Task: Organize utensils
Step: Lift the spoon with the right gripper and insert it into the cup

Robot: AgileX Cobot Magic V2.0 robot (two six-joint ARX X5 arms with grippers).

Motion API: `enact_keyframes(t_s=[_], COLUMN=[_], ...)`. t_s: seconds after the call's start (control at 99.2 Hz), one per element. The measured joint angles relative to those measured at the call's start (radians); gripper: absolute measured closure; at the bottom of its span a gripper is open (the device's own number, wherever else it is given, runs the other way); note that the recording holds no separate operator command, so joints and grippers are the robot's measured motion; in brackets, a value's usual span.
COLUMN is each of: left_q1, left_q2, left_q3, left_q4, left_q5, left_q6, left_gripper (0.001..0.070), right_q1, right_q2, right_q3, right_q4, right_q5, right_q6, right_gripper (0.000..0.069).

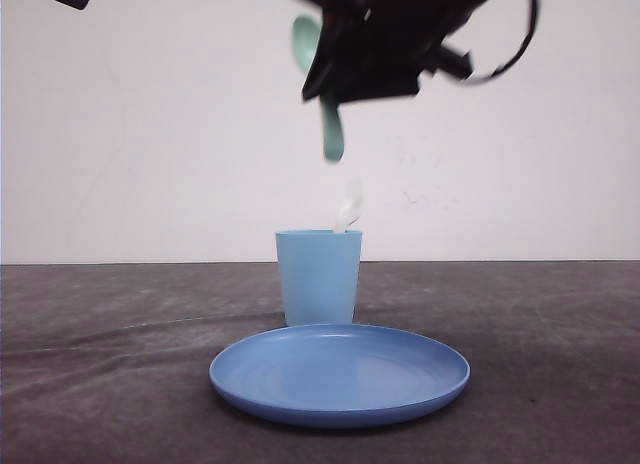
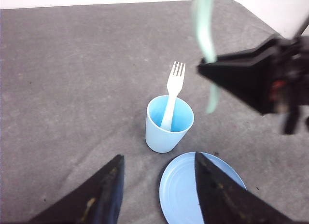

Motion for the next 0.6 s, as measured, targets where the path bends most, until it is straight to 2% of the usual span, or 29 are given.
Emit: enact_keyframes(t_s=[0.383, 0.605], left_q1=[0.000, 0.000], left_q2=[0.000, 0.000], left_q3=[0.000, 0.000], left_q4=[-0.005, -0.008], left_q5=[0.000, 0.000], left_q6=[-0.015, -0.016], left_gripper=[0.0436, 0.0436], right_q1=[-0.002, -0.012], right_q2=[0.203, 0.239], right_q3=[0.000, 0.000], right_q4=[0.150, 0.154], right_q5=[0.004, 0.026], right_q6=[-0.032, -0.036], right_gripper=[0.0623, 0.0617])
